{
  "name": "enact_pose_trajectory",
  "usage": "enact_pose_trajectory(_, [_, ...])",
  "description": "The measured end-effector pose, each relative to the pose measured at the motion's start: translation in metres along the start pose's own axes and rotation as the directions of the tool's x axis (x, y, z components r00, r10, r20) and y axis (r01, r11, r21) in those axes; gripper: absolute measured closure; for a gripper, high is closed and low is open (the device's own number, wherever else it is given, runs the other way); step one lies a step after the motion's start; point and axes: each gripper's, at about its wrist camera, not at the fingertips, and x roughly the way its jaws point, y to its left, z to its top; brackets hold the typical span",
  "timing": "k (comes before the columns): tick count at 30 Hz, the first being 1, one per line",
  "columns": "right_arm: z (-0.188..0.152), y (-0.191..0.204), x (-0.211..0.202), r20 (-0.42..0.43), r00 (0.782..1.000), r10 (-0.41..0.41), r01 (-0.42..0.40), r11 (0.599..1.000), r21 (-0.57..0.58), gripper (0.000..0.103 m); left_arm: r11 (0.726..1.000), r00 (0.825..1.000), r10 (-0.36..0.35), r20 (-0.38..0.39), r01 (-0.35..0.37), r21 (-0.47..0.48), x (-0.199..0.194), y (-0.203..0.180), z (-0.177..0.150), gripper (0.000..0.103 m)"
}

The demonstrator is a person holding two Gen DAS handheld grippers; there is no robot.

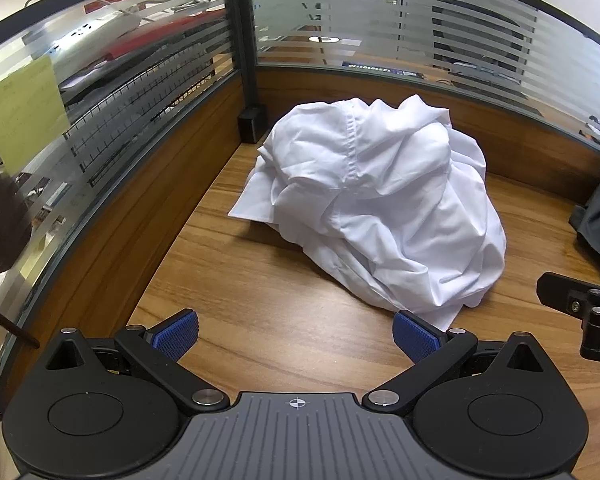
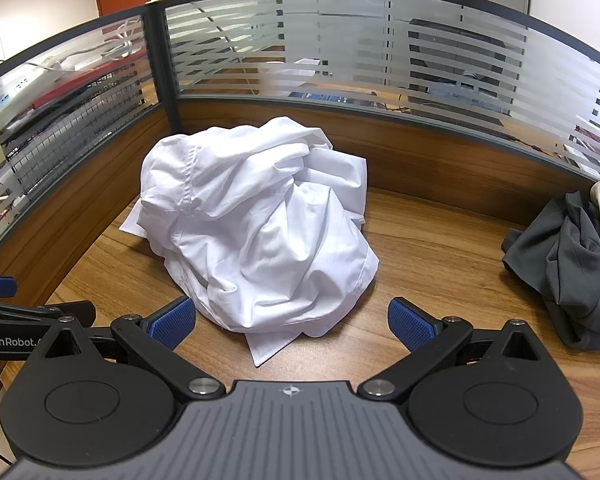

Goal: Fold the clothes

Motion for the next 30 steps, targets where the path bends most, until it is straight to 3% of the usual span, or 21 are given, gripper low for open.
enact_pose_trajectory(4, [0.0004, 0.0003, -0.0002, -0.001, 1.000, 0.001, -0.001, 1.000, -0.002, 0.000, 1.000, 1.000, 0.017, -0.007, -0.017, 0.015, 0.0012, -0.0020, 0.0001, 0.000])
enact_pose_trajectory(7, [0.0009, 0.0004, 0.0003, -0.002, 1.000, 0.000, 0.000, 1.000, -0.004, 0.000, 0.998, 0.999, -0.039, 0.002, 0.039, 0.042, -0.0002, -0.0026, 0.0001, 0.000])
enact_pose_trajectory(10, [0.0009, -0.0009, 0.0004, -0.003, 1.000, 0.001, -0.001, 1.000, -0.001, 0.000, 0.997, 0.999, -0.050, 0.012, 0.050, 0.052, -0.0020, -0.0043, 0.0003, 0.000])
enact_pose_trajectory(20, [0.0010, -0.0017, 0.0027, -0.009, 1.000, 0.001, -0.001, 1.000, 0.011, 0.000, 0.996, 0.996, -0.084, 0.009, 0.084, 0.004, -0.0007, 0.0038, -0.0004, 0.000])
enact_pose_trajectory(30, [0.0009, -0.0029, 0.0047, -0.016, 1.000, 0.004, -0.004, 1.000, 0.017, 0.000, 0.995, 0.994, -0.103, 0.028, 0.102, 0.019, -0.0042, 0.0026, 0.0011, 0.000])
